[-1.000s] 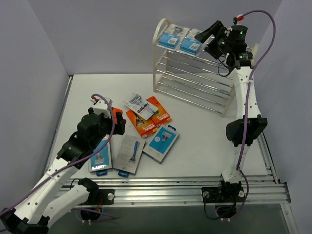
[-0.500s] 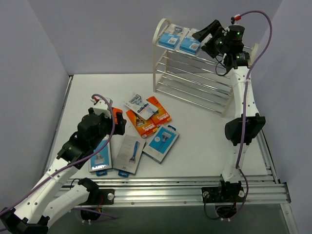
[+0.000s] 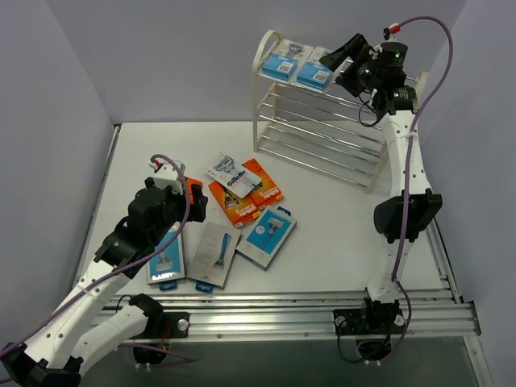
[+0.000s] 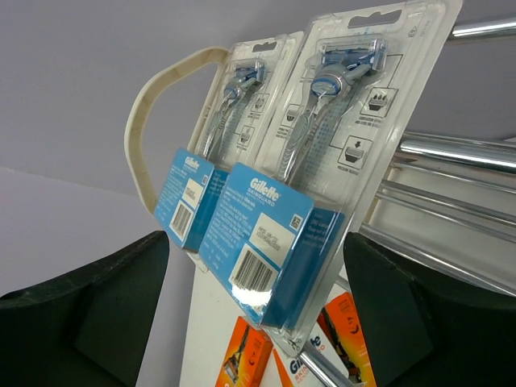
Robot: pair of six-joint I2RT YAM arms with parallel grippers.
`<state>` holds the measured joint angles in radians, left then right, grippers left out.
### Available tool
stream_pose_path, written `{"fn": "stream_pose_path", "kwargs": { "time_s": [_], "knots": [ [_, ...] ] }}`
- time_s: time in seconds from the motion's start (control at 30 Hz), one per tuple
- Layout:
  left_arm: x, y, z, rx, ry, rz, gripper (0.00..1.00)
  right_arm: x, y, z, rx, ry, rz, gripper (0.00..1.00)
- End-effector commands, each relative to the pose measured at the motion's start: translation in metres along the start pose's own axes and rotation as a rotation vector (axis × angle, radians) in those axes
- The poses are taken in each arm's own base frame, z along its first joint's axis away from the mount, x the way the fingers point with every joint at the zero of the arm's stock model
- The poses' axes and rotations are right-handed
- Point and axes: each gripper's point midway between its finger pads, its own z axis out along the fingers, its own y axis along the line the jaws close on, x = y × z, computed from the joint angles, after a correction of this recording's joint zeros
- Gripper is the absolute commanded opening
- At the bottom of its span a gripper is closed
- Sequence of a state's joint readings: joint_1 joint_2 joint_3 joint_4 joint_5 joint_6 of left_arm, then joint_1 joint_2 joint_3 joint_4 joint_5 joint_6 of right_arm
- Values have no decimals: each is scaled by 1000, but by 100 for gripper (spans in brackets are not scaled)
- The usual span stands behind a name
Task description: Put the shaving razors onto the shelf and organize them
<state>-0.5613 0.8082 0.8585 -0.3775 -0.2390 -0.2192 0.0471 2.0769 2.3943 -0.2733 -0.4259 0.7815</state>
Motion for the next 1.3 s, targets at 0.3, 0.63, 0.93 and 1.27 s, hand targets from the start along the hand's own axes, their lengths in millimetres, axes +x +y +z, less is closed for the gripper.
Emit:
{"fn": "stream_pose_path", "kwargs": {
  "time_s": [0.3,0.63,0.93,1.27],
  "knots": [
    [5,10,13,-54,35,-29,95,6,31,-93,-85,-50,-229,85],
    [3,-32,59,41,112,-350,93,69,33,-173,-102,-72,-358,81],
    [41,-47,149,38,164,-556,81,153,28,-187,-116,-1,-404,74],
    [0,-62,176,-96,69,-534,79,278,102,-183,-95,-53,-571,100]
  ]
}}
